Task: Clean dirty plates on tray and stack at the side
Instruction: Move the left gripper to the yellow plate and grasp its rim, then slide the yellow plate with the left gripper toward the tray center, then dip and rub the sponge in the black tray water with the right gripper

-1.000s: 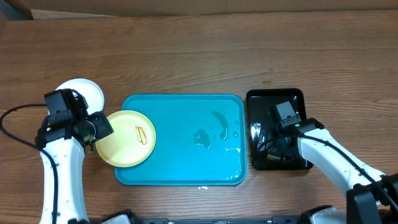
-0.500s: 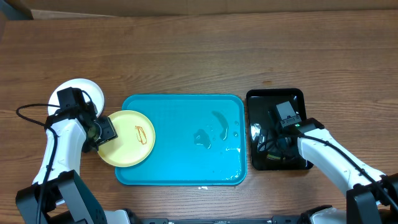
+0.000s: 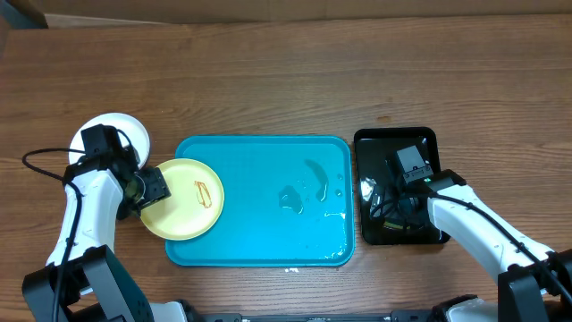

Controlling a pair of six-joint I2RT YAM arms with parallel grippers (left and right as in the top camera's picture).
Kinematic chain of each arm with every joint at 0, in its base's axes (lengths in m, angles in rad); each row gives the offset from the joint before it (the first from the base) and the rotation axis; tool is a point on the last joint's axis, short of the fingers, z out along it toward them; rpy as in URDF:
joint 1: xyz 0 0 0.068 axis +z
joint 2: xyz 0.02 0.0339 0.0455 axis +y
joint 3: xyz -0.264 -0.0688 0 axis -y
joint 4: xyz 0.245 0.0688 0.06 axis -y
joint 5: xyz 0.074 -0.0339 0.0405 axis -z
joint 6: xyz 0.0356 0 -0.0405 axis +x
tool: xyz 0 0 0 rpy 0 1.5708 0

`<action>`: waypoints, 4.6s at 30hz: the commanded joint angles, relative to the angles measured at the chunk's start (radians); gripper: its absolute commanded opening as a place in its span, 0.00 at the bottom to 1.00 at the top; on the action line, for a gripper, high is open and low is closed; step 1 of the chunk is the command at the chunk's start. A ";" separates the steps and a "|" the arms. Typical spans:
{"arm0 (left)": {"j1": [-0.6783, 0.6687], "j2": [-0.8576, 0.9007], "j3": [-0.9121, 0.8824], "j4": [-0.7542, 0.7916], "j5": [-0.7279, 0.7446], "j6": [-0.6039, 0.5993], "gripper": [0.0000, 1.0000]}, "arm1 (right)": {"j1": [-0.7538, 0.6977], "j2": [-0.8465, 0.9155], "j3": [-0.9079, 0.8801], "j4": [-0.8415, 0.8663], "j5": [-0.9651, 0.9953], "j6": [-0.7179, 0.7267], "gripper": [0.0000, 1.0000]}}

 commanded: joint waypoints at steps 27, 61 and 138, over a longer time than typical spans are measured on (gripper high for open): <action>-0.078 -0.038 -0.061 0.020 0.322 0.072 0.65 | -0.003 -0.001 -0.004 0.003 0.011 0.003 1.00; -0.335 -0.043 0.096 -0.112 -0.212 -0.147 0.37 | -0.003 -0.001 -0.004 0.003 0.011 0.003 1.00; -0.399 -0.023 -0.238 0.313 0.124 -0.108 0.64 | -0.003 -0.001 -0.004 0.003 0.011 0.003 1.00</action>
